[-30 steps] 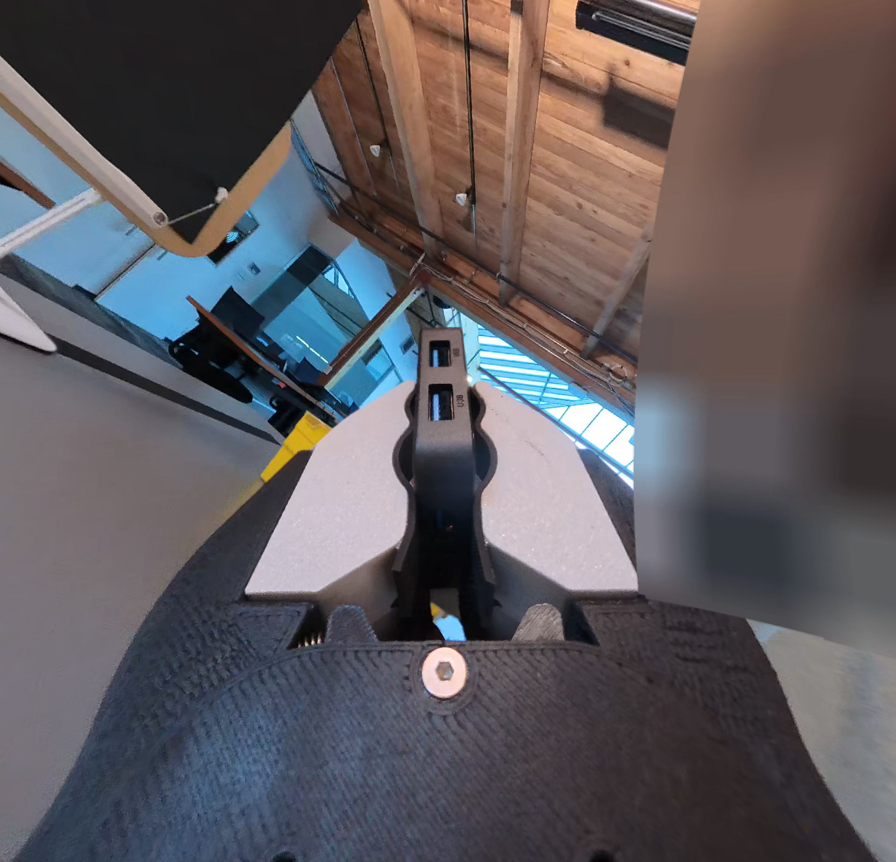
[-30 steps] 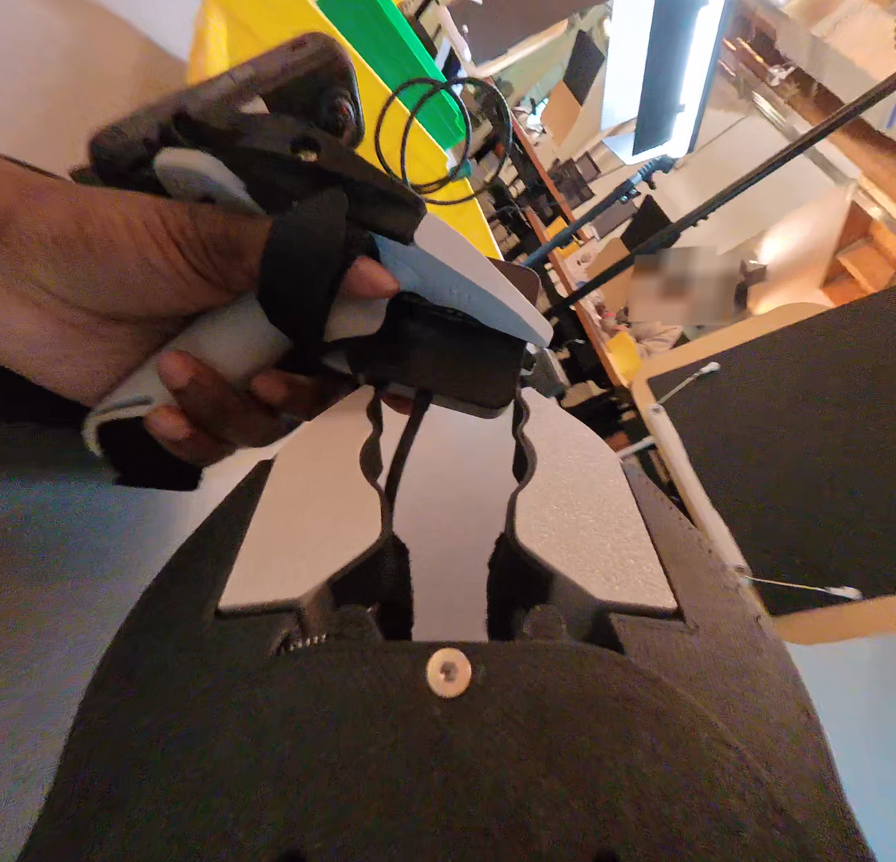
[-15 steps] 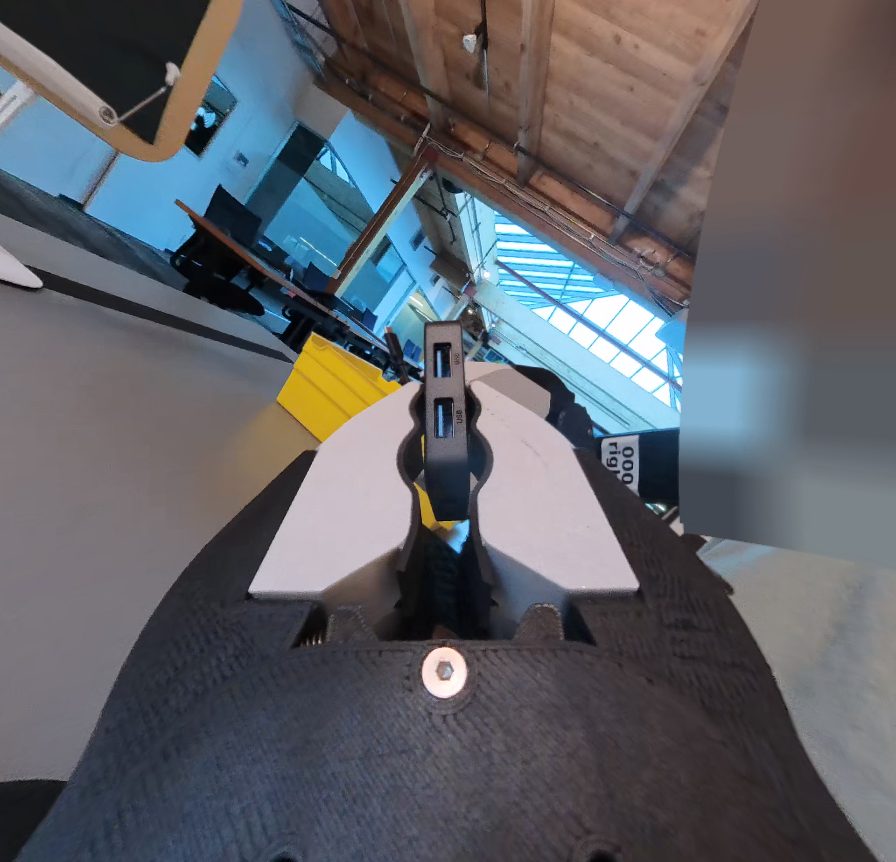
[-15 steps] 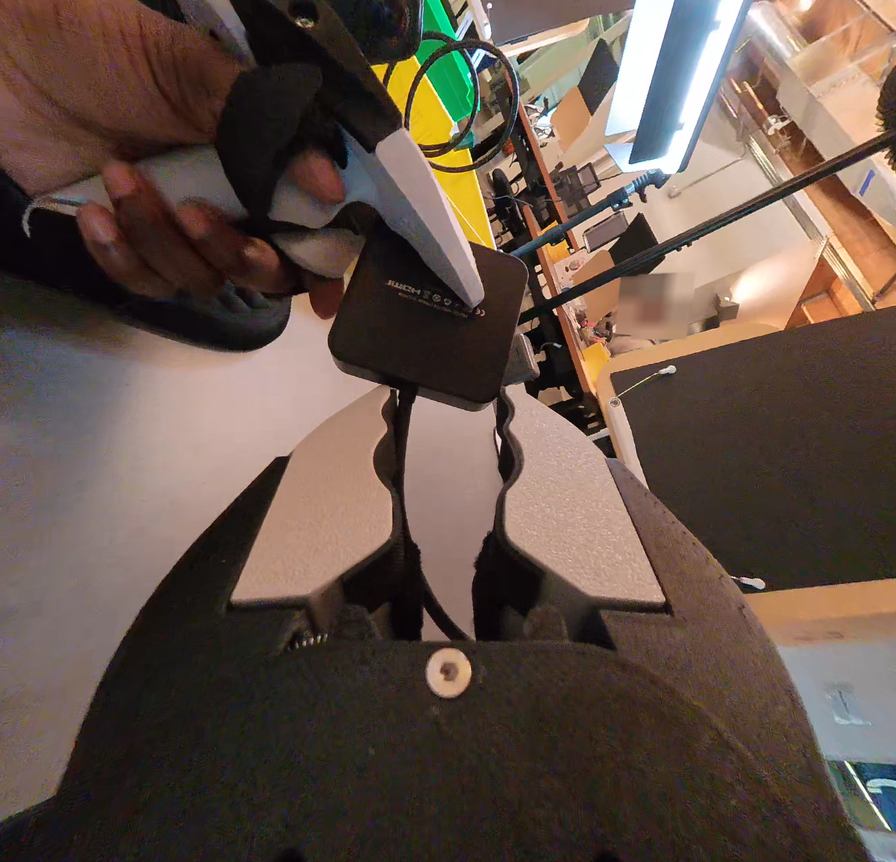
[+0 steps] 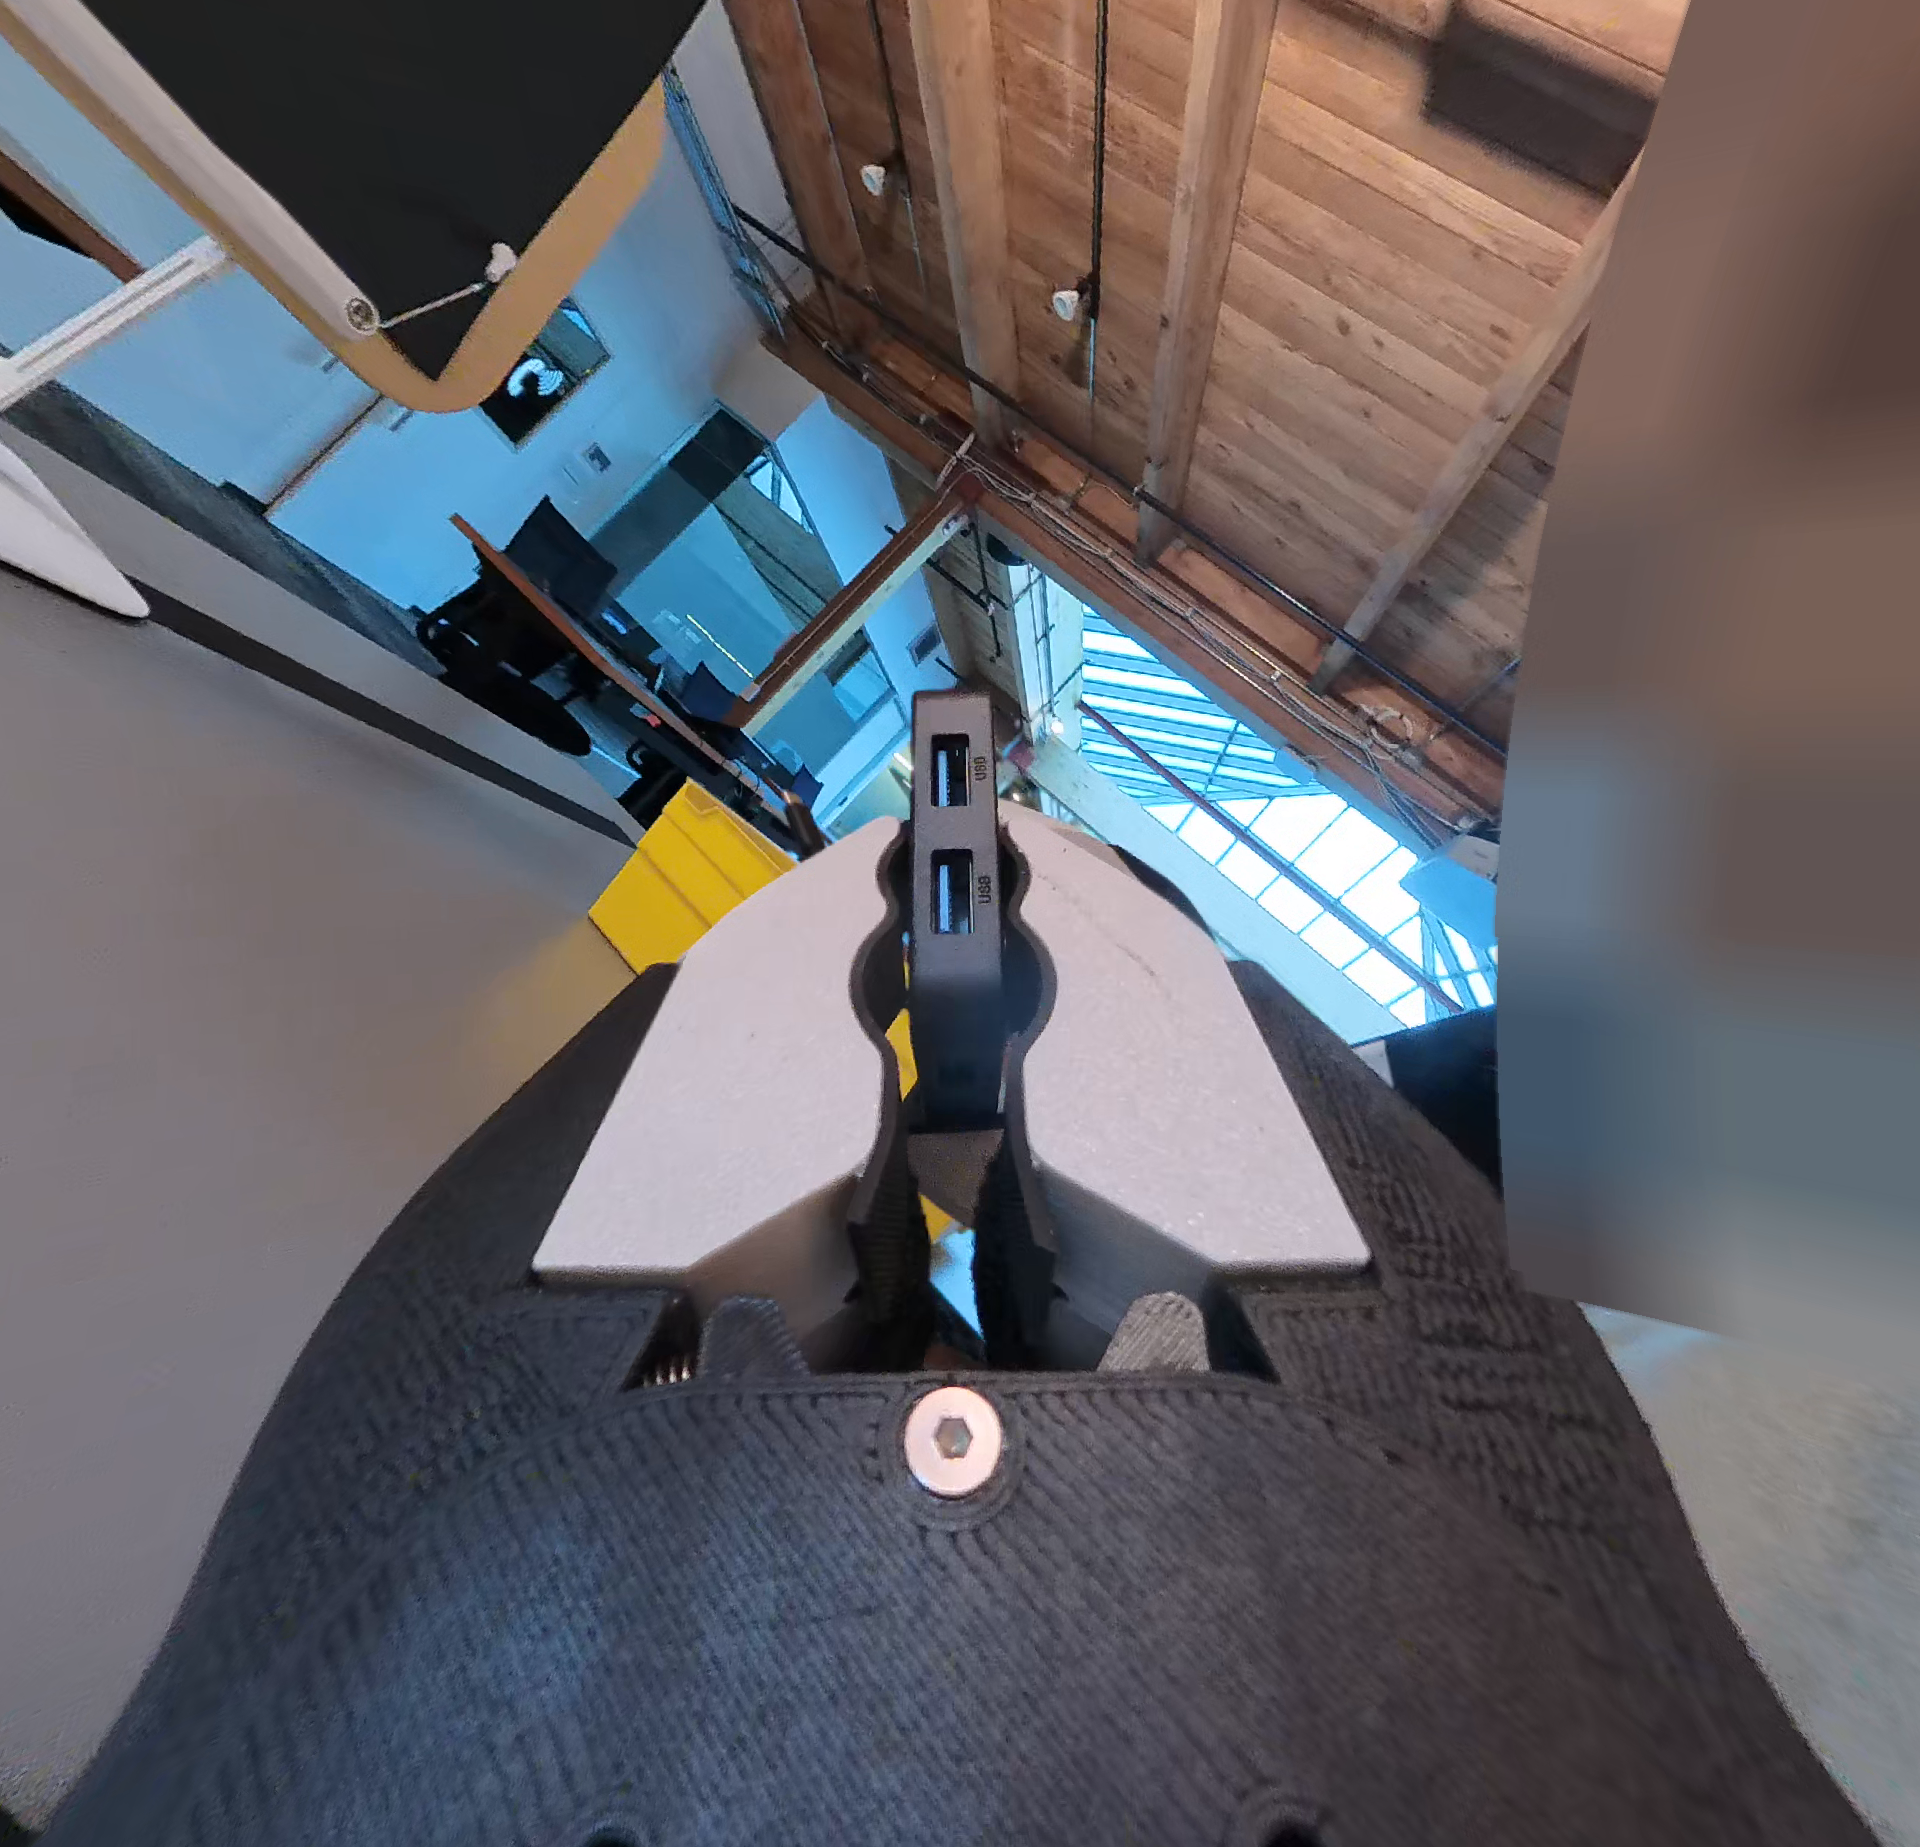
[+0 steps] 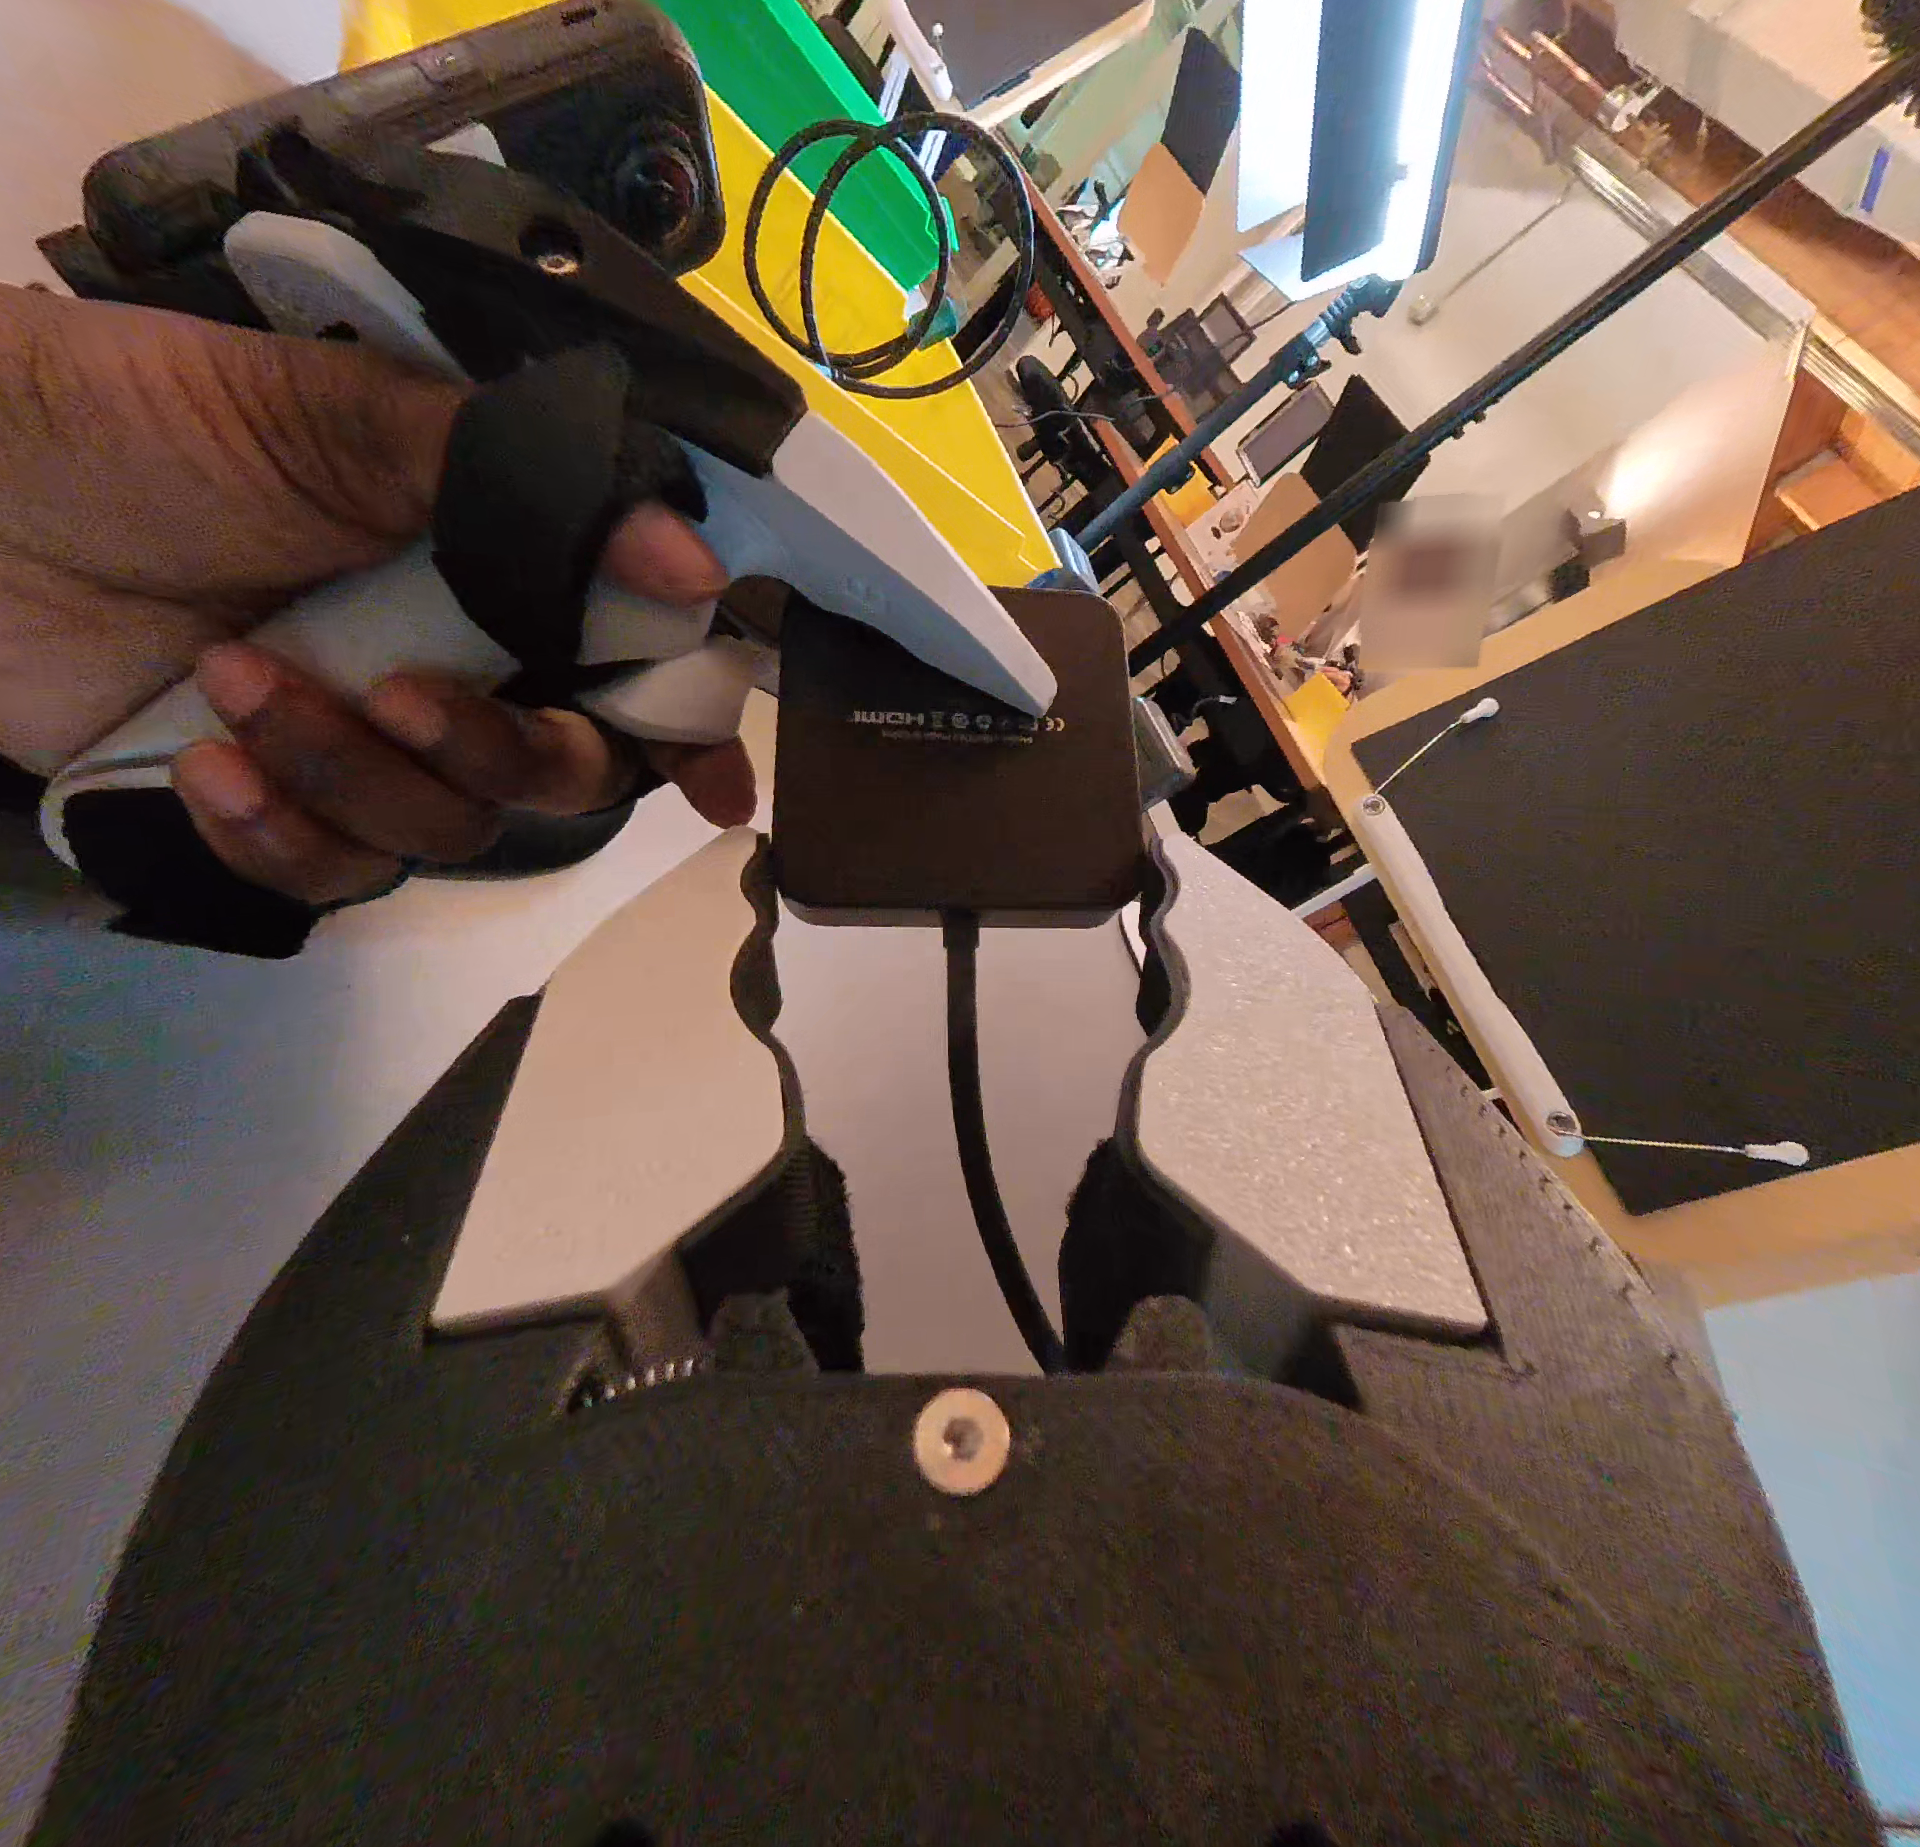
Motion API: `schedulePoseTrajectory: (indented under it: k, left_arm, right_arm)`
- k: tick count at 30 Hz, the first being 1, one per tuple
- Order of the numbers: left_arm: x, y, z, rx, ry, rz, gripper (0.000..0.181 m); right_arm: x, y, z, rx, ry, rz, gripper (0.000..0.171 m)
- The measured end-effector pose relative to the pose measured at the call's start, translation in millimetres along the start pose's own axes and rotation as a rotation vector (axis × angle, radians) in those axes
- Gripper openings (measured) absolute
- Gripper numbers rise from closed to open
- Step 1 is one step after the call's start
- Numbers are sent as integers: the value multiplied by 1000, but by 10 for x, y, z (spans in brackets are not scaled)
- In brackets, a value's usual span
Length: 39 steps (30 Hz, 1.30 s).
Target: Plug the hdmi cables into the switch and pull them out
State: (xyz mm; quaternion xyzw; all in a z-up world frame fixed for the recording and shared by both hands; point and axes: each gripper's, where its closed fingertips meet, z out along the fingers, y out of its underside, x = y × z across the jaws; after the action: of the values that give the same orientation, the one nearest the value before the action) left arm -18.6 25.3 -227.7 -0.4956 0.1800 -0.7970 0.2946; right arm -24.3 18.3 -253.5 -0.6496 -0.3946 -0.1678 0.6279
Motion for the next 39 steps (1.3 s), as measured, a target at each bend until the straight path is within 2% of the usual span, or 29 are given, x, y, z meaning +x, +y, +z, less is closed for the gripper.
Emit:
schedulePoseTrajectory:
  k: [2,4,6,11,16,18,22,26,30,33,39]
  left_arm:
    - [70,25,11,-28,48,25,15]
    - [103,16,9,-44,69,48,37]
    - [92,-41,-26,-42,62,99,49]
    - [-21,-202,-164,-5,-9,247,50]
    - [-53,-239,-214,16,-4,213,50]
    - [-60,-241,-221,19,-8,212,49]
    - [-60,-244,-227,17,1,193,49]
    - [-76,-256,-232,23,-4,180,48]
    - [-84,-271,-246,31,-5,161,47]
    - [-94,-275,-251,33,-6,147,47]
    - [-108,-275,-244,31,-6,133,46]
  right_arm:
    - [21,-25,-42,0,9,-70,68]
    - [109,0,-112,-44,40,-196,68]
    - [307,88,-238,-120,91,-343,67]
    - [1103,387,-809,-354,232,-599,68]
    - [1737,923,-1518,-695,270,-819,68]
    - [1907,1177,-1750,-772,246,-866,68]
    - [2058,1706,-2019,-837,145,-828,67]
    - [1999,2103,-2015,-811,43,-688,68]
    - [1940,2321,-1908,-698,41,-394,68]
    - [1903,2430,-1837,-647,24,-263,68]
    - [1735,2745,-1873,-766,-95,-90,68]
